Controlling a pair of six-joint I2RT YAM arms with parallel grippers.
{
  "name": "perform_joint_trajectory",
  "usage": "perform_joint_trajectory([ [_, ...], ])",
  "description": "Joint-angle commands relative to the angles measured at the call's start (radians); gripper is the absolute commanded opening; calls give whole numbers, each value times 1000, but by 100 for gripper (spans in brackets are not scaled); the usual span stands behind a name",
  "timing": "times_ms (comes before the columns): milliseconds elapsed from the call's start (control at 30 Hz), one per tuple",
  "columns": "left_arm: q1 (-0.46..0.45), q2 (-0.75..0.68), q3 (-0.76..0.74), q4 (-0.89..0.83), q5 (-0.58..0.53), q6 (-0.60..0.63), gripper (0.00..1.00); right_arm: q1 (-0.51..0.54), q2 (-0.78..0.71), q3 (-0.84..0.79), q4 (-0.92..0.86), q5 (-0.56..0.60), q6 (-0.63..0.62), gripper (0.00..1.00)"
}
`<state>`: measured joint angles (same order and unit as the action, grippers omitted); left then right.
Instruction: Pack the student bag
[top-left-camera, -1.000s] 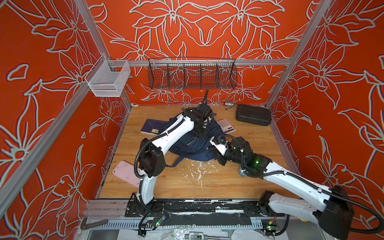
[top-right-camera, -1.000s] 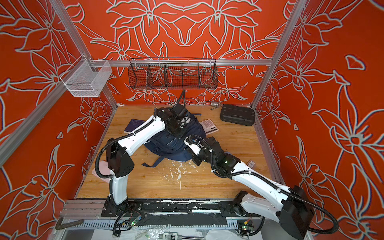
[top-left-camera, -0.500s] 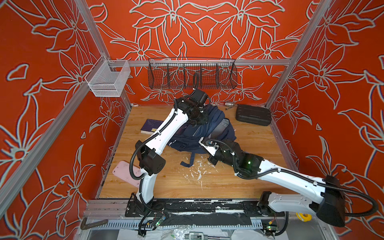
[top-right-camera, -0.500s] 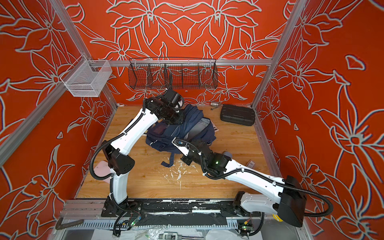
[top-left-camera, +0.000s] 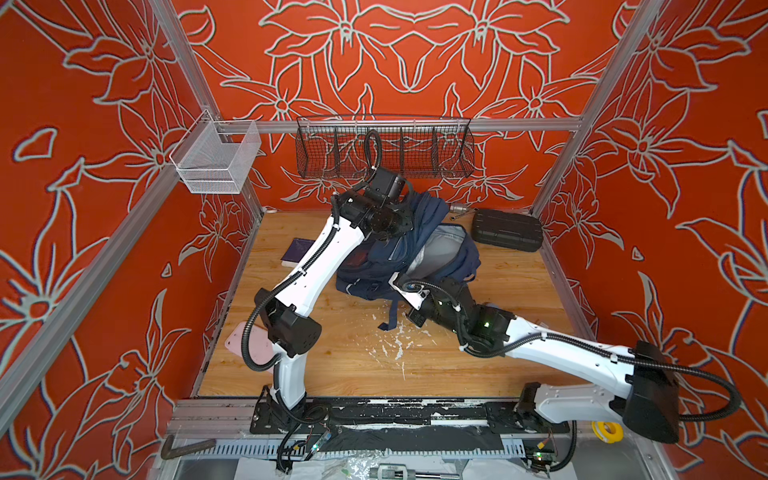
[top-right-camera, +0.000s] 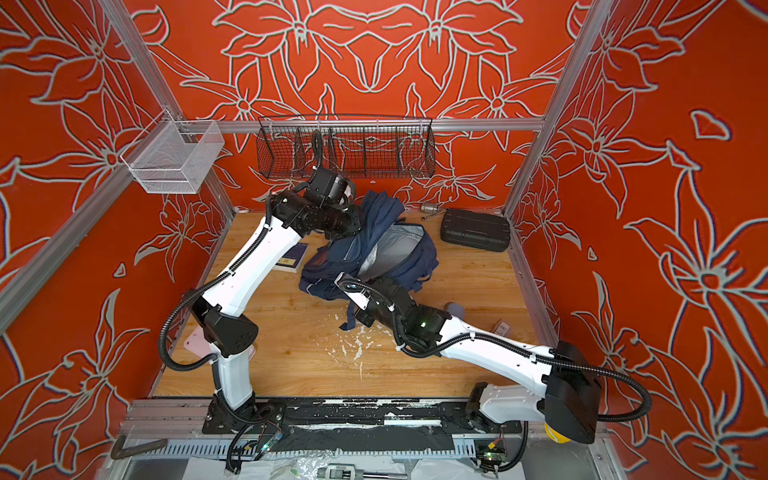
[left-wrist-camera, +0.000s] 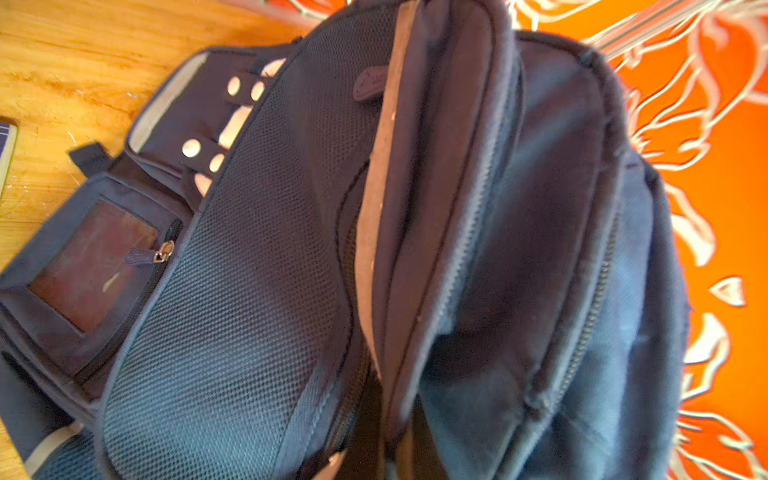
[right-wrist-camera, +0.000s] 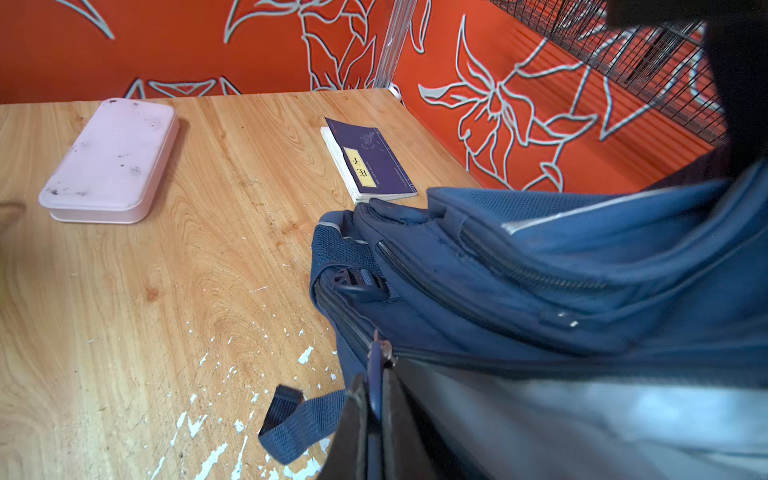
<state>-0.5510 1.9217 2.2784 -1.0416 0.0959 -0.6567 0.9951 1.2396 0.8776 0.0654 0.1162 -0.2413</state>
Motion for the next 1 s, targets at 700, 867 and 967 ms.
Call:
perform_joint_trajectory([
  [700, 6, -66, 104, 300, 102, -155, 0, 114, 200, -12, 200, 91, -49, 0],
  [867, 6, -37, 164, 252, 149, -97, 0, 125, 255, 26, 207, 120, -10, 0],
  [967, 6, -18, 221, 154, 158, 19, 0, 125, 259, 48, 194, 150, 25, 0],
])
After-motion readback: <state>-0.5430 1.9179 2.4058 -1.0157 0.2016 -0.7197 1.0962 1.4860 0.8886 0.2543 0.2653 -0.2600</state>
